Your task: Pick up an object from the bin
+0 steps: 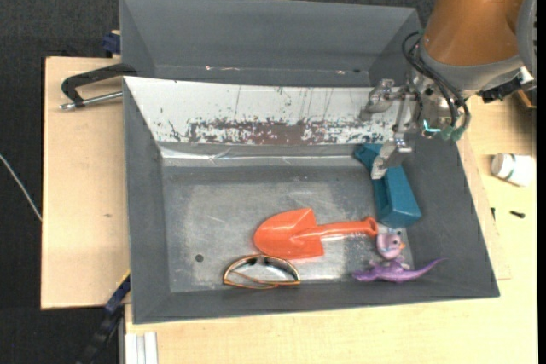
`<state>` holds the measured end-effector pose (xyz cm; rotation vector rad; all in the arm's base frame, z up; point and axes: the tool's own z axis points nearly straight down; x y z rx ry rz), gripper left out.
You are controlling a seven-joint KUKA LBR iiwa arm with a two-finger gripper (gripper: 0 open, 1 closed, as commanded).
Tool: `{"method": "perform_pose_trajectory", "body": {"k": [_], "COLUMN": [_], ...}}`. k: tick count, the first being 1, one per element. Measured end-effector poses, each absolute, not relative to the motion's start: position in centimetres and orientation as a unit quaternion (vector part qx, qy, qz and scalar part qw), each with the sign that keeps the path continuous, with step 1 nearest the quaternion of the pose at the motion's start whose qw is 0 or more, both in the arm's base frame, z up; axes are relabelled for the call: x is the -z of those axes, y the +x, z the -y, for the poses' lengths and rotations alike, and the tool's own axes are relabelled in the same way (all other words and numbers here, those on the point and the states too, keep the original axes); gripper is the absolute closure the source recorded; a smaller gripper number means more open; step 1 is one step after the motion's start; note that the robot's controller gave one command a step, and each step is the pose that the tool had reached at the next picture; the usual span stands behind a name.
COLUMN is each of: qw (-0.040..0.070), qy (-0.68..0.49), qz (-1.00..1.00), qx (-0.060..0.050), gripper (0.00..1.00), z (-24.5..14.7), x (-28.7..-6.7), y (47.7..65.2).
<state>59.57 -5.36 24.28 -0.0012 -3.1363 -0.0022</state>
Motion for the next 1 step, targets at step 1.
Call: {"method": "perform_pose_trajectory", "body": {"k": [1], "qw": [-0.002], "qy": [0.000], "qz": [1.000], "qx": [0.000], "gripper": [0.00], "z": [5.34], "x": [-24.80], "y": [59.70]}}
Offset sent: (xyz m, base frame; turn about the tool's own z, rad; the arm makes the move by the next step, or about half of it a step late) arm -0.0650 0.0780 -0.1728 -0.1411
